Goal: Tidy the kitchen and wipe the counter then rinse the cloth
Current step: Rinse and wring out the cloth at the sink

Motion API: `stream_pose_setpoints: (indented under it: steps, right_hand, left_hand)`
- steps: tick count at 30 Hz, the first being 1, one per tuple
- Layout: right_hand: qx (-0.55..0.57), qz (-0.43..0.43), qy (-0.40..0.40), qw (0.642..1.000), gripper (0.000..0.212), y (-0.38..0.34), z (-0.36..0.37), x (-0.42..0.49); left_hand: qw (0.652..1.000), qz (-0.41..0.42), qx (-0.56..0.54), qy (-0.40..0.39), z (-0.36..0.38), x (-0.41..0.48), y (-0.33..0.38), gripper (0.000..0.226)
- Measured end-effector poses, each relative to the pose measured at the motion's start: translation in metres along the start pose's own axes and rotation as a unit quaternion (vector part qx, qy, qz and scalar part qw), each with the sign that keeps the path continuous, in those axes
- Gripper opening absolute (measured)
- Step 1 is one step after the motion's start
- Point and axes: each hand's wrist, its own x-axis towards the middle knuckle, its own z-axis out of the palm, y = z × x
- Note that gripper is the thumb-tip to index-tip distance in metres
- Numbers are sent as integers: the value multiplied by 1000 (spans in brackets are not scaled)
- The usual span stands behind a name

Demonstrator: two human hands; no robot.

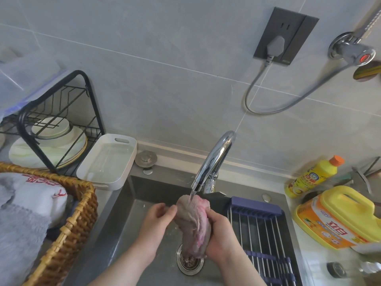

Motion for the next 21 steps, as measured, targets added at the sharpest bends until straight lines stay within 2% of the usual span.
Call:
stream_pose_setpoints:
  steps: [1,2,4,7,10,15,18,21]
  right_hand:
    - [7,7,-15,1000,48,1,0,0]
    - [11,8,-35,999,49,0,1,0]
    - [17,7,-59,998,52,-2,4,0]
    - [17,21,-59,998,36,-8,8,0]
    - [24,44,-71,996,34,-11,11,-5]
    - [13,55,-43,997,45,-8,4,6]
    - [38,26,-28,999,56,-14,-3,11]
    - [-36,-4,23,999,62,-15,-5,16]
  left_hand:
    - [999,-11,-1,-33,-2,3,-1,99]
    - [997,-28,-17,-69,-3,5,-3,108]
    - [988,-63,-49,-129,-2,8,-5,108]
    - [975,-104,-76,-179,1,10,-7,100]
    - [980,-117,-62,-148,3,13,-4,86]
    - [979,-131,-104,-118,5,16,1,64]
    - [979,-121,-142,-78,7,18,2,45]
    - [975,-111,-185,-50,7,20,2,33]
